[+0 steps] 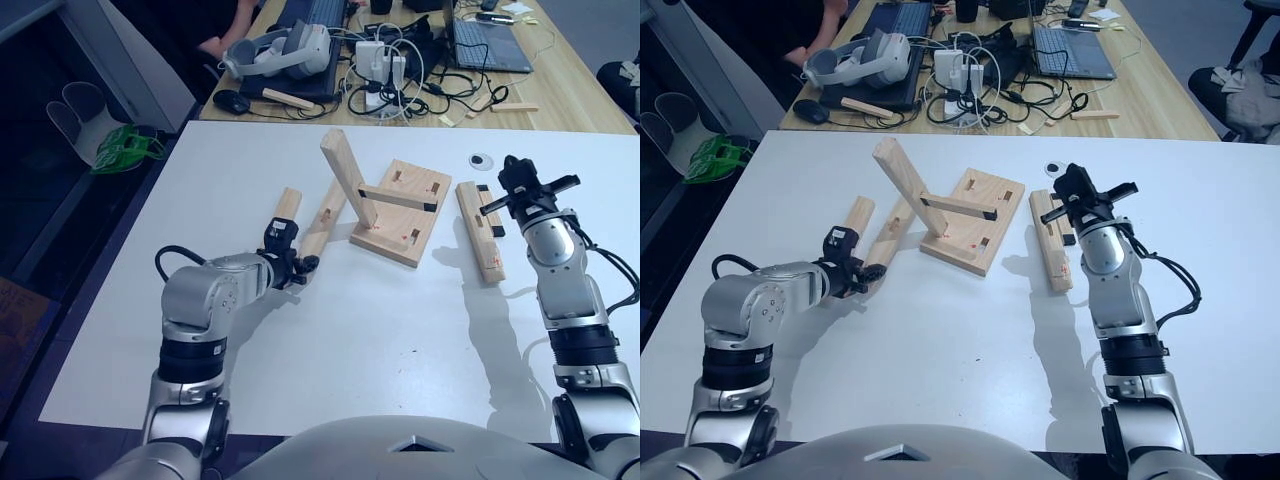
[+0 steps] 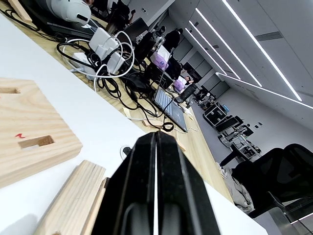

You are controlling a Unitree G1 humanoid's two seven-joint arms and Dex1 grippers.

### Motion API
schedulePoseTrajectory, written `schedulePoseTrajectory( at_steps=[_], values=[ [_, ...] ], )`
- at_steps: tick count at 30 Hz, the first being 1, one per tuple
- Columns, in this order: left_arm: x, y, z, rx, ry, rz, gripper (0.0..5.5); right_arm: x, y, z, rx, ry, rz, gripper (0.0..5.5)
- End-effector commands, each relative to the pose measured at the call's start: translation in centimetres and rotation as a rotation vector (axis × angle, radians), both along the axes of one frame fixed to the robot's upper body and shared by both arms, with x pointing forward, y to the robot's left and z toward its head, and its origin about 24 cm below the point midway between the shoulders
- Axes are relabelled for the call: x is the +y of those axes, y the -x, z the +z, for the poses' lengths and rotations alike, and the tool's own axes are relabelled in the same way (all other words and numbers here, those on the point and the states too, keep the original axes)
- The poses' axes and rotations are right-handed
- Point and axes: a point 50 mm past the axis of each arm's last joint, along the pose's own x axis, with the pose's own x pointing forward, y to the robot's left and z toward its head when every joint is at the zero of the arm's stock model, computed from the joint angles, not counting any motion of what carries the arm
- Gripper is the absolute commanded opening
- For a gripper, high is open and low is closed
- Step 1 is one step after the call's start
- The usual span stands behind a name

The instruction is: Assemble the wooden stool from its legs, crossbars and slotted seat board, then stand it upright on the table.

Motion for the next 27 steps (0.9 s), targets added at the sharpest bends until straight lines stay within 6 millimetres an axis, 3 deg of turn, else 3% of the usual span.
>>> schedulePoseTrajectory(
  at_steps=[1, 7, 10, 15, 18, 22, 24, 27],
  values=[
    [-0.1, -0.6, 1.4, -0.130, 0.025, 0.104, 2.13, -0.9, -0.9, 1.8, -0.084, -0.007, -0.031, 0.00],
    [1.4, -2.8, 4.5, -0.412, -0.005, 0.307, 2.13, -2.6, -2.6, 4.4, -0.169, -0.032, -0.078, 0.00],
    [3.3, -3.8, 6.2, -0.587, -0.019, 0.423, 2.13, -3.1, -3.8, 6.2, -0.165, -0.184, -0.050, 0.00],
    [5.8, -5.3, 10.1, -0.901, -0.162, 0.420, 2.13, 0.0, -4.3, 10.0, -0.096, -0.578, 0.295, 0.74],
    [6.0, -6.0, 13.3, -1.094, -0.229, 0.308, 2.13, 2.7, -2.8, 11.8, -0.009, -0.775, 0.556, 1.20],
    [3.3, -6.2, 16.5, -1.276, -0.220, 0.003, 2.13, 5.3, -0.1, 13.5, 0.108, -0.924, 0.839, 1.88],
    [1.8, -6.0, 16.9, -1.304, -0.202, -0.145, 2.13, 5.9, 0.7, 14.3, 0.139, -0.968, 0.923, 2.31],
    [-0.3, -5.3, 16.2, -1.284, -0.162, -0.353, 2.13, 6.6, 1.9, 15.2, 0.185, -0.981, 1.030, 2.32]
  ],
)
